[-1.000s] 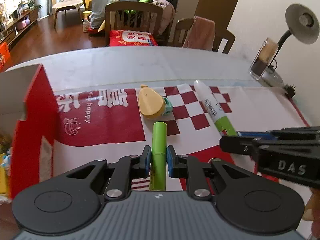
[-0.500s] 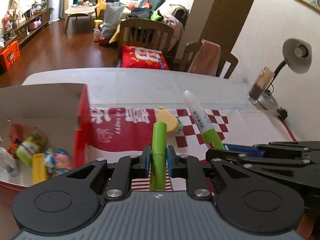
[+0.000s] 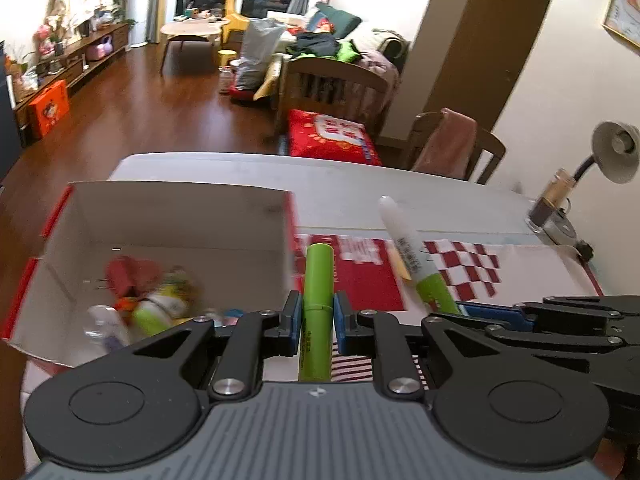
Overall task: Organize rigid objects
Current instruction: 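Carry the highlighter with the left tool while the right tool carries the marker over the box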
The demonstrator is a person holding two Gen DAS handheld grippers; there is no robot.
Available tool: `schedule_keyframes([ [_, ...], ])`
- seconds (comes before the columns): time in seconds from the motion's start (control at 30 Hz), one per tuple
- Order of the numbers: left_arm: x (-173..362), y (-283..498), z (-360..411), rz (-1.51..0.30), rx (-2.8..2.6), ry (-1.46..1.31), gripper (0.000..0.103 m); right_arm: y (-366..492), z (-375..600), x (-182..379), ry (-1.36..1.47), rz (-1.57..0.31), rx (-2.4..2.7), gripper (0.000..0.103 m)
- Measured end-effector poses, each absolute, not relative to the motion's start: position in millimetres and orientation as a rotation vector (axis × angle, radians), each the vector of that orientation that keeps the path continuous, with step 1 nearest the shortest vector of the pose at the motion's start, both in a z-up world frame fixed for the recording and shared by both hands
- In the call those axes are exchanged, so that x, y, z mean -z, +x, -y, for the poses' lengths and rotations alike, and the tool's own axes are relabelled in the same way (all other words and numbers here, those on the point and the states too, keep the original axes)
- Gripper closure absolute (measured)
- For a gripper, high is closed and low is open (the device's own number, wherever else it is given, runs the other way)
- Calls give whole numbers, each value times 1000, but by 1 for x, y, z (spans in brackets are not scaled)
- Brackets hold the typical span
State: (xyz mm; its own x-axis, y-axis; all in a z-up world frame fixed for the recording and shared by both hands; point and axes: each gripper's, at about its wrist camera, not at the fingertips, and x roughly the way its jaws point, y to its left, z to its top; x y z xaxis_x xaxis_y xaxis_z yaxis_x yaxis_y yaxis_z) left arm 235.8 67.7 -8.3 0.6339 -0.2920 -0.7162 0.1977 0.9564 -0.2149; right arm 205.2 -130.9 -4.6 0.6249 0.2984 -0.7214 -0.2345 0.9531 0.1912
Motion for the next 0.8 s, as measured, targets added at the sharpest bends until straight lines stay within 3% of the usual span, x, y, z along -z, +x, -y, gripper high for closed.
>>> schedule_keyframes([
  [0.4,30,255,-169,-857,179,-128,86,234,58,25,31,-878,-299,86],
  [0.8,68,307,-213,-918,180,-100,86,262,10,69,-45,-973,-262,86],
])
